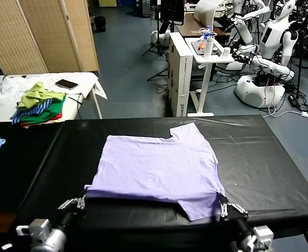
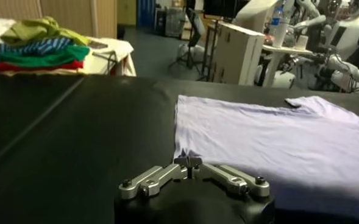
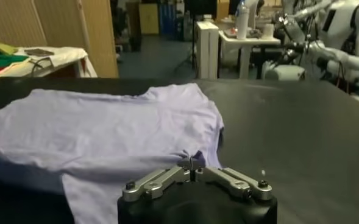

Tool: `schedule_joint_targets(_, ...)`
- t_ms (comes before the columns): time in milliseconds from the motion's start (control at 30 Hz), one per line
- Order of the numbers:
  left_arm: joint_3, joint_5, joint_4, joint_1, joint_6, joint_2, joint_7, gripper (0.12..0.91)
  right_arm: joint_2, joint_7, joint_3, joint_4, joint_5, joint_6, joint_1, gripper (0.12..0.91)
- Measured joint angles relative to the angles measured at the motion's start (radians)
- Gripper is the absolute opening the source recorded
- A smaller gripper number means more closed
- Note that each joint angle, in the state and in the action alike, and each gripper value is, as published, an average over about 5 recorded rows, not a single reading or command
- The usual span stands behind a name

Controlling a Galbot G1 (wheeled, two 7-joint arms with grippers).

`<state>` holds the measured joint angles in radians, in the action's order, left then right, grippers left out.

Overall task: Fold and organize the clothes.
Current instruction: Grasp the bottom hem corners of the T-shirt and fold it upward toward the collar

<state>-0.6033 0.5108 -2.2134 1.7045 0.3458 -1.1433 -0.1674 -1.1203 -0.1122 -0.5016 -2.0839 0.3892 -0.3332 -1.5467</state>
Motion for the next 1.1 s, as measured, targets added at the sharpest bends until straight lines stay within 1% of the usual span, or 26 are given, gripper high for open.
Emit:
schedule_joint_targets(200,0.036,-0.022,0.058,-0.081,-0.001,0.012,-0.001,0.145,0.007,-0.006,0.033,0.048,0.001,-0.007,0.083,0.14)
schedule_joint_targets(400,0.043,-0.021,0.101,-0.132,0.0,0.033,0.0,0.145,0.006,-0.01,0.066,0.085,0.002,-0.016,0.15,0.14)
schedule_joint_targets(600,0.046,-0.019,0.134,-0.16,0.004,0.051,0.002,0.145,-0.005,-0.009,0.078,0.096,0.003,-0.026,0.17,0.14)
schedule_joint_targets(700,0.05,-0.021,0.148,-0.165,0.007,0.053,0.005,0.145,-0.008,0.0,0.071,0.089,0.004,-0.044,0.165,0.155)
schedule_joint_targets(733,0.05,-0.022,0.152,-0.166,0.007,0.054,0.006,0.145,-0.008,0.007,0.067,0.084,0.005,-0.052,0.161,0.181)
schedule_joint_targets(800,0.051,-0.023,0.157,-0.166,0.01,0.054,0.008,0.145,-0.006,0.021,0.057,0.071,0.005,-0.065,0.147,0.27)
schedule_joint_targets(900,0.051,-0.023,0.156,-0.165,0.015,0.052,0.01,0.151,0.0,0.038,0.039,0.044,0.004,-0.083,0.116,0.459)
schedule_joint_targets(933,0.05,-0.023,0.153,-0.164,0.016,0.051,0.01,0.174,0.002,0.042,0.033,0.033,0.003,-0.088,0.102,0.516)
schedule_joint_targets(967,0.049,-0.022,0.15,-0.162,0.017,0.05,0.01,0.197,0.004,0.045,0.027,0.021,0.001,-0.092,0.088,0.592)
schedule_joint_targets(1000,0.049,-0.022,0.146,-0.16,0.018,0.049,0.009,0.239,0.006,0.047,0.021,0.009,-0.002,-0.096,0.072,0.649)
schedule_joint_targets(1067,0.047,-0.022,0.136,-0.154,0.021,0.048,0.007,0.355,0.009,0.054,0.006,-0.019,-0.009,-0.099,0.037,0.771)
schedule_joint_targets(1100,0.046,-0.023,0.131,-0.15,0.022,0.047,0.006,0.412,0.009,0.057,-0.001,-0.033,-0.012,-0.099,0.019,0.817)
